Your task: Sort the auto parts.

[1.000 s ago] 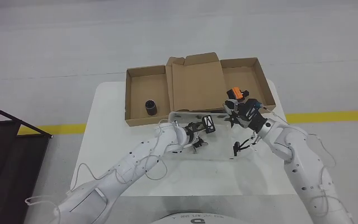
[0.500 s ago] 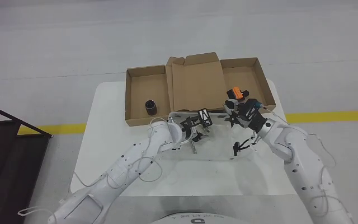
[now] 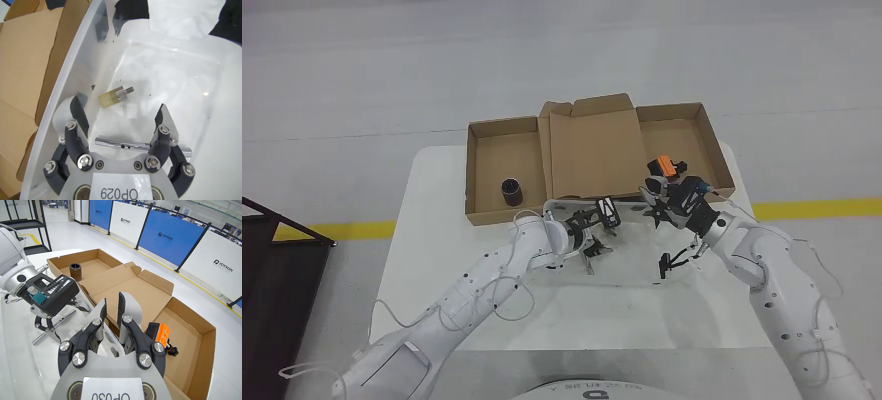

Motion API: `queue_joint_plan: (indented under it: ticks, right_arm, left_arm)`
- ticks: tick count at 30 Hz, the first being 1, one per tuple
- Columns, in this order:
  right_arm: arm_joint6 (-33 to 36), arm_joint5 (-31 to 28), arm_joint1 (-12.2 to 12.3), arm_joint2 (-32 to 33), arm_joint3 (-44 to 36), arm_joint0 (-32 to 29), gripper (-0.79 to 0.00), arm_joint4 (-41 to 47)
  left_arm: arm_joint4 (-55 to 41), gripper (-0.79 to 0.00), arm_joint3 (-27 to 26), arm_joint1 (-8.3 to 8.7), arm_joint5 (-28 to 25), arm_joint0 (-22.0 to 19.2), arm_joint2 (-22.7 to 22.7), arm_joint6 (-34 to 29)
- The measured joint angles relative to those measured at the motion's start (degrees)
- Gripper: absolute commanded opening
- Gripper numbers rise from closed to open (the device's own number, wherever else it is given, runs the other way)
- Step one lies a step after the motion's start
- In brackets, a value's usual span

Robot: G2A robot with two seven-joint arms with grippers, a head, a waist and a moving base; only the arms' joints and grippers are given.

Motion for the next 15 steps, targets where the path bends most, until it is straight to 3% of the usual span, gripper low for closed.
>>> queue_joint_plan:
  ticks: [7,15]
  right_arm:
    - [0.0,0.0,0.0,0.0,0.0,0.0,-0.64,0.0]
    - [0.0,0.0,0.0,0.0,0.0,0.0,-0.64,0.0]
  left_arm:
    - [0.1,0.0,0.0,0.1,0.23,0.35,-0.26,0.65]
    - [3.45,0.0,3.81,-0.71,2.21,0.38,1.37,9.81]
